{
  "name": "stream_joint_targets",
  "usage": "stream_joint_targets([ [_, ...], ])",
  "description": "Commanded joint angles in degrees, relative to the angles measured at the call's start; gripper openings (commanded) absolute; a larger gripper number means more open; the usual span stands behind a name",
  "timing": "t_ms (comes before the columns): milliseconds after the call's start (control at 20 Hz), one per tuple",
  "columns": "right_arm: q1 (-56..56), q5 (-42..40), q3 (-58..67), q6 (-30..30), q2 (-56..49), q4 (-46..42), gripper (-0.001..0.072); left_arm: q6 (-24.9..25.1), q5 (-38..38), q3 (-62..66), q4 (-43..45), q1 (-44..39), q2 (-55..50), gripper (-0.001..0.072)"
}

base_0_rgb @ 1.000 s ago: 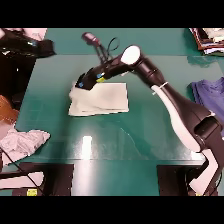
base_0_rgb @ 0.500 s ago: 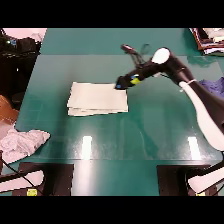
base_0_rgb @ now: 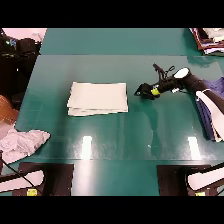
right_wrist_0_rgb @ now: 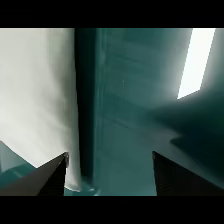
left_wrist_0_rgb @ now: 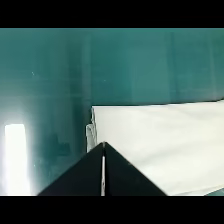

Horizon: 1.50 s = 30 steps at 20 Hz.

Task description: Fold the shirts.

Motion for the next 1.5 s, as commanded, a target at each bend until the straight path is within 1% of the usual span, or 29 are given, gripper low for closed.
stream_joint_targets([
  [0, 1.70, -1.03, -0.11, 0.28, -2.84, 3.91, 0.0572, 0.02, 0.04, -0.02, -0.48, 0.04, -0.17, 0.0024],
  [100, 4.26, 1.20, 4.46, 0.31, -7.32, 6.99, 0.0572, 0.02, 0.00, -0.02, -1.03, 0.04, -0.17, 0.0024],
  [250, 8.72, 2.36, 11.63, 0.28, -14.01, 13.07, 0.0571, 0.02, -0.09, 0.00, -1.44, 0.04, -0.17, 0.0024],
  [350, 11.93, 3.13, 16.59, 0.28, -17.73, 14.88, 0.0554, 0.02, -0.11, 0.00, -1.44, 0.04, -0.17, 0.0024],
  [400, 13.25, 3.17, 18.58, 0.28, -18.88, 15.13, 0.0441, 0.02, -0.11, 0.00, -1.44, 0.04, -0.17, 0.0024],
  [500, 15.04, 2.43, 22.12, 0.09, -20.02, 14.95, 0.0288, 0.02, -0.11, 0.00, -1.44, 0.04, -0.17, 0.0024],
  [550, 15.28, 1.99, 23.52, -1.75, -20.00, 14.93, 0.0116, 0.02, -0.11, 0.00, -1.46, 0.04, -0.17, 0.0024],
  [600, 15.26, 2.19, 24.90, -3.08, -20.00, 14.95, 0.0018, 0.02, -0.13, 0.00, -1.51, 0.04, -0.17, 0.0024],
  [750, 12.68, 3.37, 29.24, -3.17, -18.91, 12.35, 0.0016, 0.00, -0.61, 0.00, -3.13, -0.37, -0.15, 0.0023],
  [900, 5.70, 3.17, 29.57, -1.66, -13.31, 7.74, 0.0016, 0.02, -1.09, 0.00, -2.29, -4.66, -0.15, 0.0023],
  [1100, -9.57, 5.73, 29.57, 2.38, -3.76, -3.96, 0.0016, 0.02, 1.27, 0.00, -2.29, -13.27, -0.17, 0.0023],
  [1200, -17.64, 6.91, 29.57, 2.91, 0.13, -7.61, 0.0016, 0.00, 3.39, 0.00, -2.29, -17.20, -0.17, 0.0024],
  [1450, -35.15, 7.23, 29.57, 2.91, 4.15, -7.96, 0.0015, -0.02, 8.90, 0.00, -2.29, -23.76, -0.17, 0.0024],
])
